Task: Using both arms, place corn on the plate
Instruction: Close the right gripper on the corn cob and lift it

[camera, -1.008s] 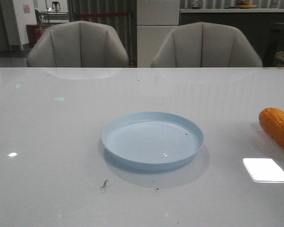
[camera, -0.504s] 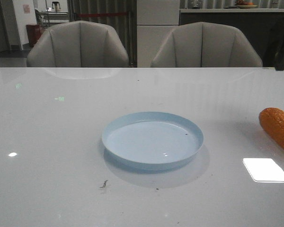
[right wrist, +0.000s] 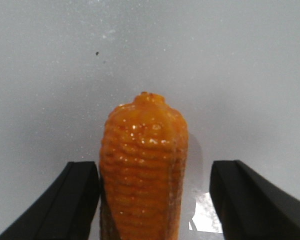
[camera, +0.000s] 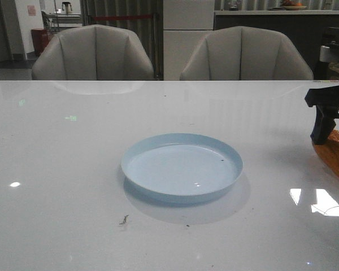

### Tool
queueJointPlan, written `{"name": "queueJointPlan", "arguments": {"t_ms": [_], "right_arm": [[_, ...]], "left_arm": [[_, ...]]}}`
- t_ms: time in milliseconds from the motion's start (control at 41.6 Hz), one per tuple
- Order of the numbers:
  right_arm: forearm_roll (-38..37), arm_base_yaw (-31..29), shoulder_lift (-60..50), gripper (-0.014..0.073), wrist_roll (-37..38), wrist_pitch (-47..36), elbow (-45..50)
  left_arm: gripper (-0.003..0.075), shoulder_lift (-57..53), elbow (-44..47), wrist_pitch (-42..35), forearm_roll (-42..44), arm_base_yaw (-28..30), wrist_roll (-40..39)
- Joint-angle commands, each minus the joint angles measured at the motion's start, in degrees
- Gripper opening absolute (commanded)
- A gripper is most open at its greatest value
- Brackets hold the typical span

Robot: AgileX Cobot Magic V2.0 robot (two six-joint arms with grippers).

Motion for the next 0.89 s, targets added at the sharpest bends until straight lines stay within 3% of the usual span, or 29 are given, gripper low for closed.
{"name": "queueJointPlan", "arguments": {"t_ms": [0, 120, 384, 600, 864], "right_arm": [[0.5, -0.3, -1.9, 0.0572, -0.1, -1.3, -1.8], [0.5, -0.3, -1.6, 0.0537, -0.1, -1.3, -1.8], [0.5, 0.0, -1.6, 0.0272, -0.1, -1.1, -2.7], [0.5, 4.1, -1.6, 0.0263, -0.1, 3.3, -12.2], [0.5, 16.5, -1.6, 0.0263, -3.9, 6.8, -25.2]], "left_arm": [[0.0260, -1.3, -1.5, -3.5, -0.4, 0.1, -0.7], [0.0260, -1.3, -1.5, -3.9, -0.4, 0.1, -0.7], [0.0260, -1.3, -1.5, -4.3, -0.4, 0.1, -0.7], [0.0260, -1.3, -1.5, -4.6, -0.4, 0.1, -0.7], [0.0260, -1.3, -1.5, -4.6, -0.4, 0.1, -0.7]]}}
